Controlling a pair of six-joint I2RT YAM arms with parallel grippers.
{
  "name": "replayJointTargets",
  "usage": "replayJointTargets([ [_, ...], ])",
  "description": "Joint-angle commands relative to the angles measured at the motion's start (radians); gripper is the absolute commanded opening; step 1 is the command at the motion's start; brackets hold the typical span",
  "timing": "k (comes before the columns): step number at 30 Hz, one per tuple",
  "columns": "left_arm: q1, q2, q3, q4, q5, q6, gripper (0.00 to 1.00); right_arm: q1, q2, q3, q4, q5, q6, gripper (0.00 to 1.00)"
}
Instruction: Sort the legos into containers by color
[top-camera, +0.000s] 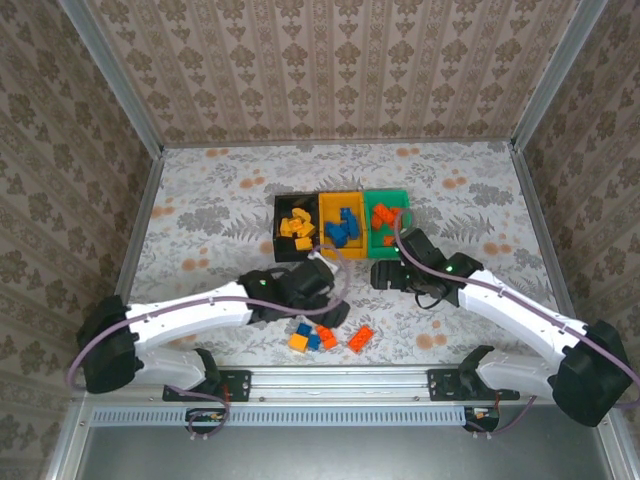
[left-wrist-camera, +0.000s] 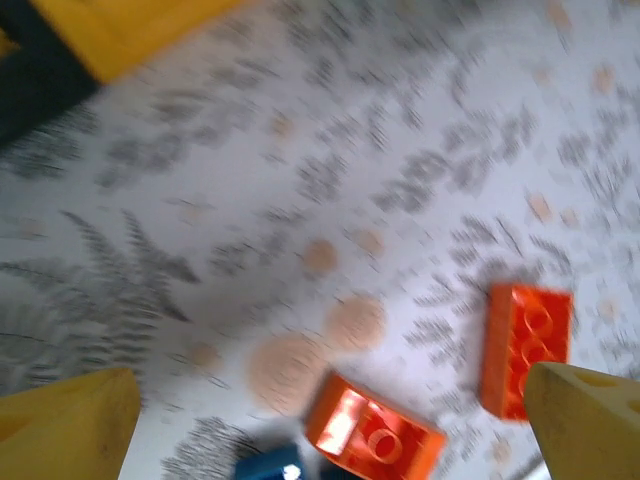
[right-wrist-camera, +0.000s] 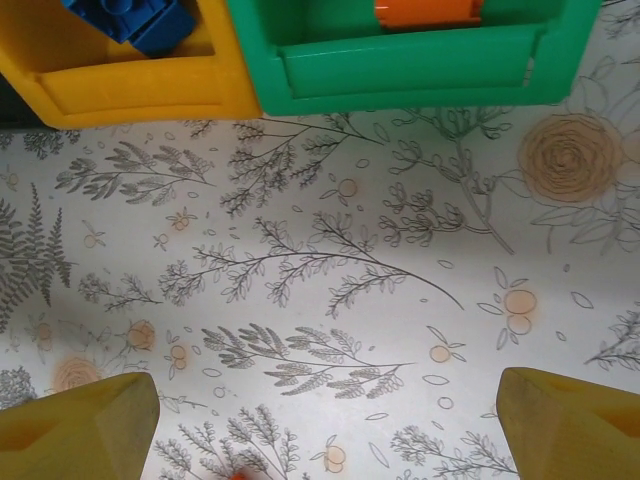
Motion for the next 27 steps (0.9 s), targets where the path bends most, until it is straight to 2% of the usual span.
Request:
replayJointTargets([
  [1,-0.080,0.098,0.084,-0.039,-0.010,0.055,0.99,-0.012,-0.059,-0.014,-0.038,0.074,0.031,0.89],
  [8,-0.128,0.306,0.210,-0.038,0.077,0.138,0.93,-0.066,-0.131,0.013,-0.096,0.114,0.012,0.90],
  [14,-0.143,0.409,0.262,-0.065,0.092,0.169,0.87,-0.100,-0.173,0.031,-0.102,0.117,0.003,0.91],
  [19,-0.194,0.515,0.323,-0.112,0.058,0.180,0.80,-0.131,-0.183,0.047,-0.096,0.108,-0.009,0.92],
  [27,-0.193,0.539,0.286,-0.065,0.064,0.175,0.62,-0.164,-0.198,0.060,-0.097,0.088,-0.021,0.92],
])
